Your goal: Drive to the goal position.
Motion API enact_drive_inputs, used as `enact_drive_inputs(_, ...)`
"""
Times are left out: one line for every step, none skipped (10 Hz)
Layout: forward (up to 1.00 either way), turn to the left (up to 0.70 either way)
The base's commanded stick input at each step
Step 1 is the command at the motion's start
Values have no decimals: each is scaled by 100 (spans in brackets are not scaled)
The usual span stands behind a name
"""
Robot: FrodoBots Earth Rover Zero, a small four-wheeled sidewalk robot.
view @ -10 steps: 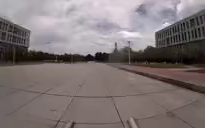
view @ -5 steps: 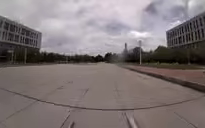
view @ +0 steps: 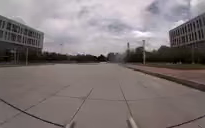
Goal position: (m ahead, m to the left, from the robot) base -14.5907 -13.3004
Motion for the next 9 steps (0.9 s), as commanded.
enact_drive_inputs(100,1)
enact_drive_inputs(100,1)
enact_drive_inputs(100,1)
enact_drive_inputs(100,1)
enact_drive_inputs(100,1)
enact_drive_inputs(100,1)
enact_drive_inputs(100,1)
enact_drive_inputs(100,1)
enact_drive_inputs(100,1)
